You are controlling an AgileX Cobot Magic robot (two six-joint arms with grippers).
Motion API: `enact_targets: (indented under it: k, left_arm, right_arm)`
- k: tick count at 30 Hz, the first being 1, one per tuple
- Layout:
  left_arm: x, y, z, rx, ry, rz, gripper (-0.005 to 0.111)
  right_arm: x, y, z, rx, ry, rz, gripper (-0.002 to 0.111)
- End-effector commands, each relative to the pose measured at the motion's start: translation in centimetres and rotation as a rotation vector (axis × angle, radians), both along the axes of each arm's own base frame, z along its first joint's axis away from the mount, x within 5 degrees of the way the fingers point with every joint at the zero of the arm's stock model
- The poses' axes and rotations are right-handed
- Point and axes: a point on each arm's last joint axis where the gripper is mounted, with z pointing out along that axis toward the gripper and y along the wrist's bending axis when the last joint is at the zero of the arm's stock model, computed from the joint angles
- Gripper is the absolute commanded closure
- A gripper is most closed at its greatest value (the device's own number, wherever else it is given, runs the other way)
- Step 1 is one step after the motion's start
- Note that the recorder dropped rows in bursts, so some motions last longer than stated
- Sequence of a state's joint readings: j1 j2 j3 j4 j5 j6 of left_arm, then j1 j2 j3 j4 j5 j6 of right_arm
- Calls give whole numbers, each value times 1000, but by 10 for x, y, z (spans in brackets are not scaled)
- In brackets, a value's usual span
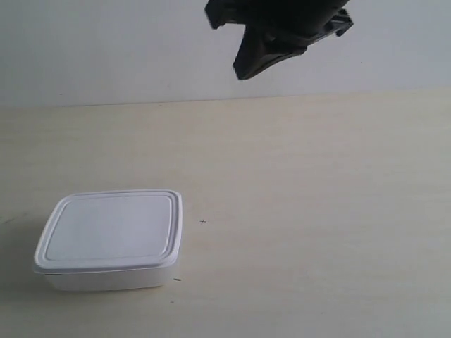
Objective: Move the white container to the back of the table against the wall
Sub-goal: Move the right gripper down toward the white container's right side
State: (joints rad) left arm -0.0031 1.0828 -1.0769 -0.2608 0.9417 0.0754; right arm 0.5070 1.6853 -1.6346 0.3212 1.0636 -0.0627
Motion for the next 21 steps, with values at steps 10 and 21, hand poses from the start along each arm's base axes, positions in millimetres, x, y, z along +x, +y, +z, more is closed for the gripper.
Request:
enact_targets:
  k: [10, 21]
  left_arm:
    - [-15, -16, -57, -69, 187, -40, 107]
    - [-51, -15, -108, -96, 336, -22, 107]
  right_arm:
    - [-36, 60, -26, -82, 106, 201, 108]
    - [-39, 68, -84, -142, 276, 233, 108]
